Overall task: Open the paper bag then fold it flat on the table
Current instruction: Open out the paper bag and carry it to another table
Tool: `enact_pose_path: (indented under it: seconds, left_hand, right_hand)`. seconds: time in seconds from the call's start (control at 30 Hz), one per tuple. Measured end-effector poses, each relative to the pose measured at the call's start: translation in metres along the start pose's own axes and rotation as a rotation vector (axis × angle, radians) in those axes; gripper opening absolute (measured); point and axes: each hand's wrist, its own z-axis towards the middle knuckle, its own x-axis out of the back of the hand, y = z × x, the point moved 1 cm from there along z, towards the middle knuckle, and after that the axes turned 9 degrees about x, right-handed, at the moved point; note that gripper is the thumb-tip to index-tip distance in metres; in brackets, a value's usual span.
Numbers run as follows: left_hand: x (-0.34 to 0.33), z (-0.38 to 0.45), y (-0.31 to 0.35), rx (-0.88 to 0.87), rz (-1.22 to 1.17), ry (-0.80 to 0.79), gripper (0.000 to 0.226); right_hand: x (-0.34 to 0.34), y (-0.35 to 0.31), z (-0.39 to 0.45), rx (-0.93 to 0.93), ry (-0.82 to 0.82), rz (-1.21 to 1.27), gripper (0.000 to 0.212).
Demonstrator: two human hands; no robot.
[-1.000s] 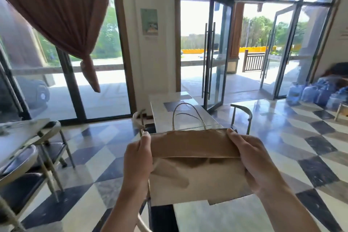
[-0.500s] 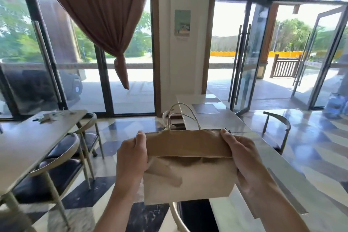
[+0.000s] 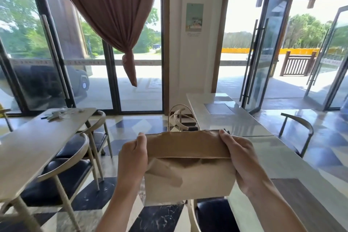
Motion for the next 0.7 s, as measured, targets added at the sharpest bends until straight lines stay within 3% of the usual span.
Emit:
enact_pose_path:
  seconds: [0.7]
  left_hand:
    - [-0.071, 0.294, 0.010, 0.030, -0.027, 0.146, 0.050]
  right_hand:
    - [-0.128, 0.068, 0.290, -0.026, -0.079, 0.046, 0.043]
